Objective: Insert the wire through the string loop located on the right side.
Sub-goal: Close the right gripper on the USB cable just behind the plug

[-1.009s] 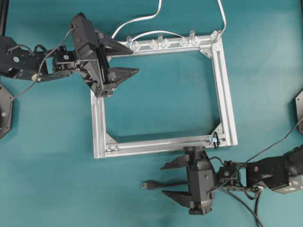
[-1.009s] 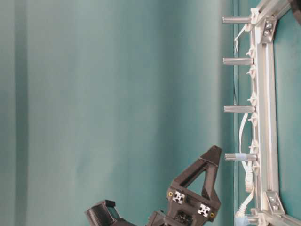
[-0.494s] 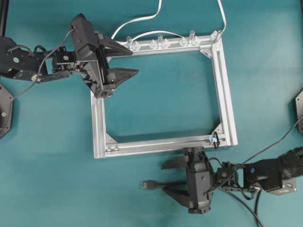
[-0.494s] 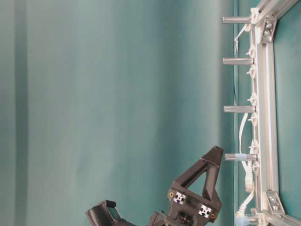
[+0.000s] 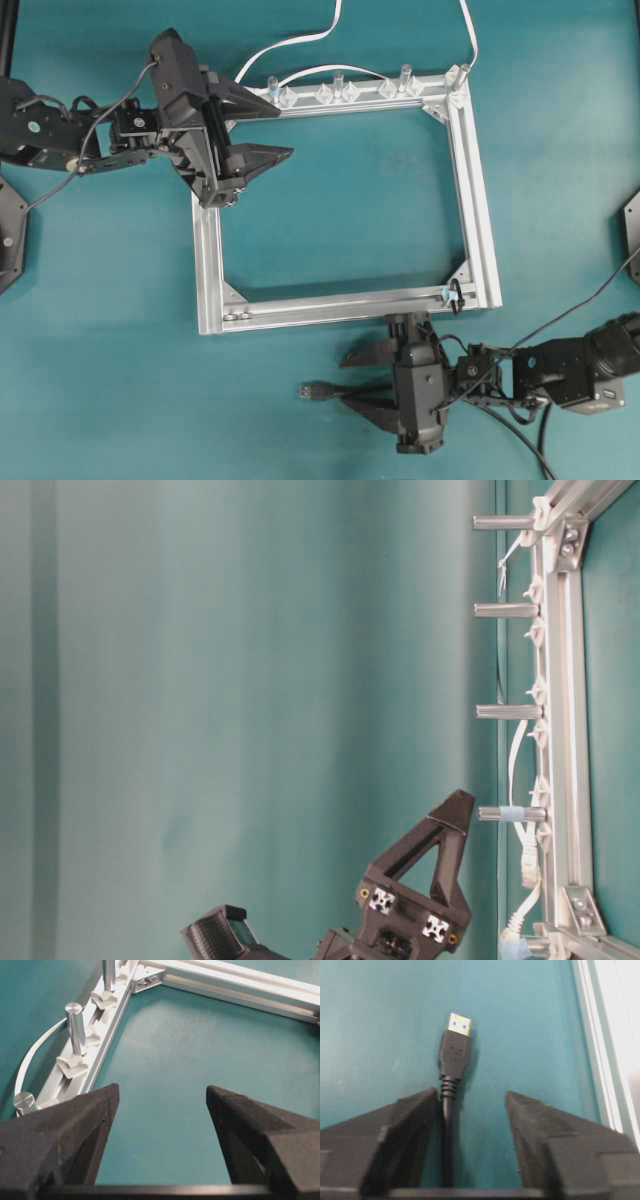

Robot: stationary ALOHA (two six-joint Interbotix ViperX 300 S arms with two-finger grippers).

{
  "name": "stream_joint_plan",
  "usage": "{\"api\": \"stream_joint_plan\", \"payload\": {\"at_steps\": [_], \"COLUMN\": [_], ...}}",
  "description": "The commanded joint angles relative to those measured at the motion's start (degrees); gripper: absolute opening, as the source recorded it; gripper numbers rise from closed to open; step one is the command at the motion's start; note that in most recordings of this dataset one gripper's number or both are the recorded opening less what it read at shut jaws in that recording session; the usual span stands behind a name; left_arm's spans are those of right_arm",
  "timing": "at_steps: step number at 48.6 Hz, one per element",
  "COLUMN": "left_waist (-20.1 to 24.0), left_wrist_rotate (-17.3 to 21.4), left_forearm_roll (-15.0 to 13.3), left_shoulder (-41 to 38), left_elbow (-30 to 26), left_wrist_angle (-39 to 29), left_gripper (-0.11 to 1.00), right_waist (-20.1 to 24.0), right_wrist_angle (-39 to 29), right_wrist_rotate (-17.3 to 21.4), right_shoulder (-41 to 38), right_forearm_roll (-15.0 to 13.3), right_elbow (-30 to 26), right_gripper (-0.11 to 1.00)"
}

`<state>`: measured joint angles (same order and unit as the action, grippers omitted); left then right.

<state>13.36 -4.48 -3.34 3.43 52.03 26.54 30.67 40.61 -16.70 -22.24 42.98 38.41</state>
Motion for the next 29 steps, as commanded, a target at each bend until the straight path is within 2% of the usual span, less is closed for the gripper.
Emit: {"api": "stream_joint_plan", "payload": {"at_steps": [1,9,14,16,29], "left_waist": [-0.2,-0.2,-0.2,-0.2,-0.2], "left_wrist_rotate": [0.1,0.1,0.0,0.0,0.0], "left_forearm_roll": [0.2,0.2,0.2,0.2,0.2], "left_shoulder": [0.6,0.6,0.6,0.6,0.6], "left_elbow": [-0.4,-0.4,-0.4,-0.4,-0.3], "left_wrist_angle": [0.3,0.3,0.2,0.1,0.0], "left_gripper": [0.76,0.76,0.76,0.76,0.76], "right_waist": [-0.2,-0.2,-0.2,-0.2,-0.2], "right_wrist_angle": [0.3,0.0,-1.0,-1.3,-1.5], "right_wrist_rotate": [-0.1,-0.3,-0.3,-0.3,-0.4], "right_shoulder": [0.4,-0.5,-0.8,-0.7,0.0], "right_forearm_roll": [0.0,0.0,0.0,0.0,0.0], "right_elbow": [-1.1,-1.6,-1.3,-1.1,-0.7], "right_gripper": [0.56,0.41,0.16,0.11,0.11]}}
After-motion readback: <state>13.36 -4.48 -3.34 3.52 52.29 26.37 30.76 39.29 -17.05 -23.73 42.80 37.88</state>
